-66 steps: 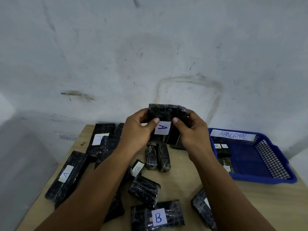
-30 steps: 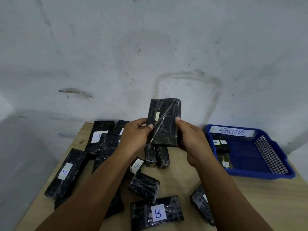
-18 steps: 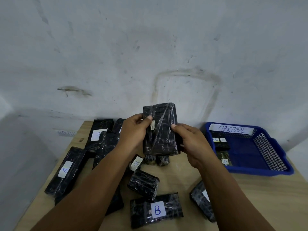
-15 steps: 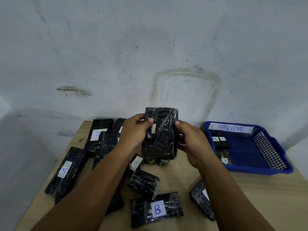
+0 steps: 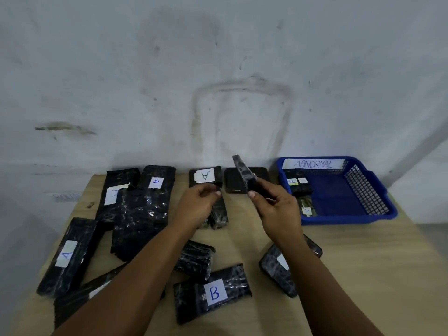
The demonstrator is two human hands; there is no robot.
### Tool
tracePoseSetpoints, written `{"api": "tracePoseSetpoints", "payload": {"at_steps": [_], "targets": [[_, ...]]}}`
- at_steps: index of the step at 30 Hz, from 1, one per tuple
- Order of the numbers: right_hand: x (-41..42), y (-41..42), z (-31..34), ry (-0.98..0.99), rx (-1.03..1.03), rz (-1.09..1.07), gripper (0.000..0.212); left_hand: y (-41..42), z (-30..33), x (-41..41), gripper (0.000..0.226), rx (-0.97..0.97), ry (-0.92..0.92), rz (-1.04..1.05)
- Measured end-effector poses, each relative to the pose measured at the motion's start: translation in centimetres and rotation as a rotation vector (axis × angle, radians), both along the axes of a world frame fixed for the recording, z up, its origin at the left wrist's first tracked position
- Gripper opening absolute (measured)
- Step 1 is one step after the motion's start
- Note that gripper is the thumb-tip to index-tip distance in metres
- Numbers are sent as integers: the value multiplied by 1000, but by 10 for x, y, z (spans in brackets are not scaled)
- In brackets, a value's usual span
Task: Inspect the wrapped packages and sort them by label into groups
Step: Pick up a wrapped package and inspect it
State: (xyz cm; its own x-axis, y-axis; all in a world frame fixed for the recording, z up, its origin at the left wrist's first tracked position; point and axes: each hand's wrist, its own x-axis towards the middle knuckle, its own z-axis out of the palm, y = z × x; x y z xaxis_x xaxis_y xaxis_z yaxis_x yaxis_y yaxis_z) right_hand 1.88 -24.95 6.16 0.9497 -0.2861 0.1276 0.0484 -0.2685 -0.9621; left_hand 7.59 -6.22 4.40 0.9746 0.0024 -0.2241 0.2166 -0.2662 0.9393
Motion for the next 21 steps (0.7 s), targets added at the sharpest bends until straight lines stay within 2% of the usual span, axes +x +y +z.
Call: {"api": "tracePoseSetpoints", "payload": {"at_steps": [5, 12, 17, 21], "targets": [[-9, -54, -38, -63, -325, -208, 37, -44, -36, -3, 26, 109, 30, -94], [13, -147, -66, -98, -590, -406, 36, -101, -69, 3, 23, 186, 64, -177], [48, -193, -75, -50, -847, -344, 36, -126, -89, 16, 23, 341, 69, -232], [80, -215, -83, 194, -918, -247, 37, -136, -113, 24, 30, 423, 99, -276]]}}
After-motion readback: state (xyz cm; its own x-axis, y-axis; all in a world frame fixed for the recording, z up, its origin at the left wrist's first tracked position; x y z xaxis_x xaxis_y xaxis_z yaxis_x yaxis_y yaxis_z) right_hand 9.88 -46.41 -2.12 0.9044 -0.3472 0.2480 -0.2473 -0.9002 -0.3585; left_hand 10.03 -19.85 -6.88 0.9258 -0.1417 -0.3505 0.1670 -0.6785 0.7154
